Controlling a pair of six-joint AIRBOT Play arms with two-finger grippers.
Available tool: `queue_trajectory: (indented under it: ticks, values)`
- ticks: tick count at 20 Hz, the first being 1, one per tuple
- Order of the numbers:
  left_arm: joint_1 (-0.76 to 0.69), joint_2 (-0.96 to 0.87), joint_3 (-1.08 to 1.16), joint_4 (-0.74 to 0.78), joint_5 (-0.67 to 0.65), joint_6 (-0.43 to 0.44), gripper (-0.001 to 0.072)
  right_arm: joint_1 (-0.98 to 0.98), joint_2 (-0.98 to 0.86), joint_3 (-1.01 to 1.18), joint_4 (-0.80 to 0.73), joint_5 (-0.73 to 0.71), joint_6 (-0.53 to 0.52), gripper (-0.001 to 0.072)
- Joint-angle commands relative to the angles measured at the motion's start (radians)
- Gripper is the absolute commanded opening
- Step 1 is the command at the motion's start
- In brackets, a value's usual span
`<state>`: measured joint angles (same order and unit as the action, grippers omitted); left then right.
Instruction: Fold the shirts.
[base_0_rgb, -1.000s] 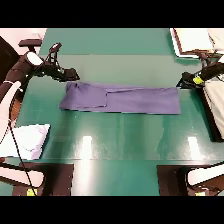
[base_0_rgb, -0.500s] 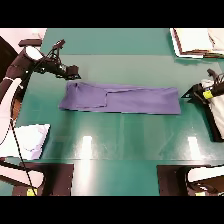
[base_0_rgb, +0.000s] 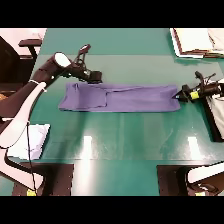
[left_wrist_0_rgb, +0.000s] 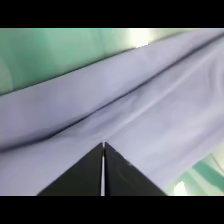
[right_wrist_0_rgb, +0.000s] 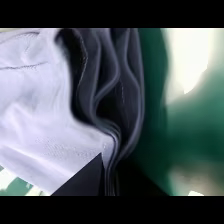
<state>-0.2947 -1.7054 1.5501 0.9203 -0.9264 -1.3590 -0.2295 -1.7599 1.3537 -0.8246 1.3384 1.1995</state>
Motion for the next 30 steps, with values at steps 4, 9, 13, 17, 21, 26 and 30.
queue_trajectory:
  ticks: [4,9,13,17,21,26,30]
  values:
    - [-0.142,-0.157,0.138,-0.016,0.054,-0.029,0.0028,0.090,0.123,0.260,0.022,0.119,0.084,0.0019]
    - [-0.212,-0.293,0.258,-0.017,0.000,-0.074,0.0028,0.236,0.205,0.468,0.027,0.124,0.132,0.0019]
    - [-0.224,-0.333,0.276,-0.023,-0.003,-0.101,0.0028,0.357,0.208,0.581,0.100,0.112,0.163,0.0019]
    - [-0.224,-0.337,0.276,-0.024,0.010,-0.108,0.0028,0.465,0.204,0.597,0.100,0.071,0.172,0.0019]
    - [-0.160,-0.333,0.344,-0.016,-0.155,-0.107,0.0027,0.545,0.195,0.597,0.101,0.015,0.171,0.0019]
    - [0.074,-0.121,0.394,0.080,-0.280,-0.094,0.0028,0.696,0.102,0.598,0.270,-0.067,0.082,0.0019]
    - [0.266,0.105,0.394,0.173,-0.301,-0.080,0.0029,0.908,-0.042,0.607,0.304,-0.240,-0.003,0.0020]
